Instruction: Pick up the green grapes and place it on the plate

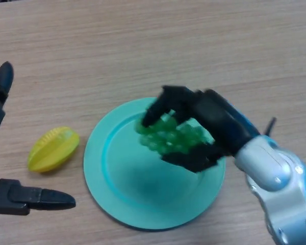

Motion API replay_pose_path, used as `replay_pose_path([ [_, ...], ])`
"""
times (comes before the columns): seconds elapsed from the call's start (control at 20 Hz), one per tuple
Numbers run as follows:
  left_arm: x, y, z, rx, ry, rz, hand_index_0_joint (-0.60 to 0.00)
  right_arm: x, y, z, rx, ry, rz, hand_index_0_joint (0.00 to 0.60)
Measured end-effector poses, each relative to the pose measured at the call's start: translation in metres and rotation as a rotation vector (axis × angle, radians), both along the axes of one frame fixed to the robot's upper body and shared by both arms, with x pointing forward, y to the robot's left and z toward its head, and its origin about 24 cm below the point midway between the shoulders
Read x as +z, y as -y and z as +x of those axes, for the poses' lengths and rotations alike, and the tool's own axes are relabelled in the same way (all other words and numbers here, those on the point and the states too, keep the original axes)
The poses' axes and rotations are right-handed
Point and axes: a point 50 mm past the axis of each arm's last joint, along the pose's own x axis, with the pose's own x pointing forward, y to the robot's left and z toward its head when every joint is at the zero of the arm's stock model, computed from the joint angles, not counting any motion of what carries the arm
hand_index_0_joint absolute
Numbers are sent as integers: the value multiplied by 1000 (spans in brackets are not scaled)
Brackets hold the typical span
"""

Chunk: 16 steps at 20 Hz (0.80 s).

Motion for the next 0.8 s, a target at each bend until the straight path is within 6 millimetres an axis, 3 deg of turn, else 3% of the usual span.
replay_pose_path([
  [0.1, -2, -2, -1, 1, 4, 4, 0, 5, -4, 9, -57, 59, -1, 600],
  [0.15, -2, -3, 0, 1, 8, 4, 0, 6, -3, 10, -67, 70, -13, 550],
  [0.3, -3, -3, 0, 2, 7, 3, 0, 8, -3, 9, -63, 77, -8, 150],
  [0.35, -3, -3, 0, 2, 7, 3, 0, 12, -4, 6, -51, 88, 2, 50],
  [0.4, -3, -2, 0, 0, 5, 8, 0, 21, -2, 0, -16, 106, 27, 0],
  [0.55, -4, 4, 2, -22, -1, 15, 0, 32, 12, -9, -19, 126, 80, 0],
  [0.8, 3, 18, 4, -78, 36, 40, 0, 40, 60, -29, -118, 114, 228, 0],
])
